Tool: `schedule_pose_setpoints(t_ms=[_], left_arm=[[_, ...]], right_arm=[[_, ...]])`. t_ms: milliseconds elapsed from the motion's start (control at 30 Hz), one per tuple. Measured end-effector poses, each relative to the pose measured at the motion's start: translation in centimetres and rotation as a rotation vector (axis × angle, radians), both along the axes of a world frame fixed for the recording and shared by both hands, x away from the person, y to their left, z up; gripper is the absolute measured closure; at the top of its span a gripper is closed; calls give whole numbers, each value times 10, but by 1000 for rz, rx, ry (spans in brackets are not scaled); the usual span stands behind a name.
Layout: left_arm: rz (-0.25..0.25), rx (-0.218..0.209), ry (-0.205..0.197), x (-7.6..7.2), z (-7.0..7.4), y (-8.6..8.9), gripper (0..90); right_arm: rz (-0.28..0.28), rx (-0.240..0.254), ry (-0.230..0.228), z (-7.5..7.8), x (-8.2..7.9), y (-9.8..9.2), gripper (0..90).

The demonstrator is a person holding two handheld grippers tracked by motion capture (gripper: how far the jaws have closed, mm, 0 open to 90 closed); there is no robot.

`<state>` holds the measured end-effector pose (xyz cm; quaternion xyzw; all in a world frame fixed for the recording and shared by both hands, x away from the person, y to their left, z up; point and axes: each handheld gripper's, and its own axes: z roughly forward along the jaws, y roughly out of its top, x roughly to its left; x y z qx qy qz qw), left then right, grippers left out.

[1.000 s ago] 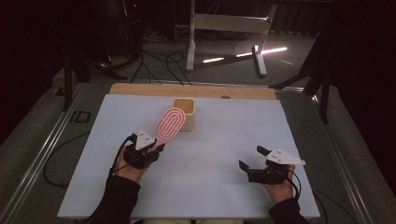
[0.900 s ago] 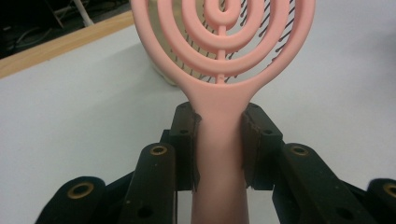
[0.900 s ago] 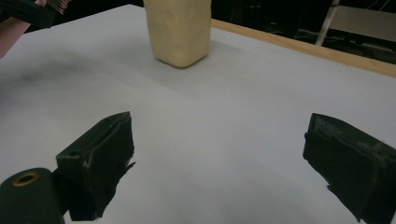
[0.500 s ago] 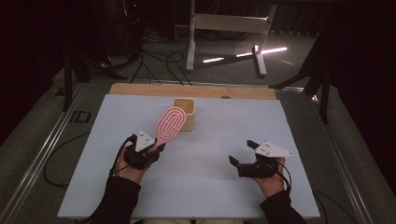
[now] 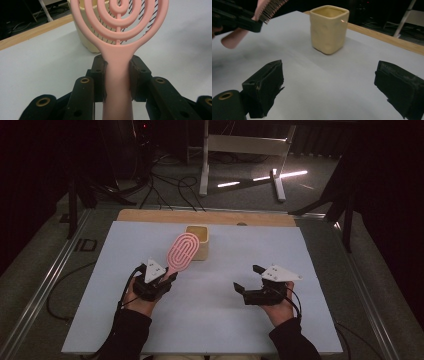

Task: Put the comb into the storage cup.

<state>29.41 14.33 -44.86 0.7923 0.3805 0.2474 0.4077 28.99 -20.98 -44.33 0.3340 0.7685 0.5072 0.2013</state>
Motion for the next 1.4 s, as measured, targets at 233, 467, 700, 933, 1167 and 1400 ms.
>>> schedule_pose_setpoints(t_ms=[233,467,700,933,1167,1400], left_arm=[[1,-5,-5,1,0,0,699],[-12,-9,-18,1,0,-2,699],[-18,-12,-25,0,0,-4,699],[-25,-17,-34,-1,0,-7,699],[-31,-21,-39,-2,-1,-9,698],[-39,-18,-42,-3,-1,-10,699]], right_arm=[[22,10,-4,5,4,14,84],[50,9,-12,11,6,30,84],[71,9,-14,17,9,45,84],[97,11,-26,25,10,61,84],[109,29,-11,30,15,73,84],[98,38,19,35,20,82,89]])
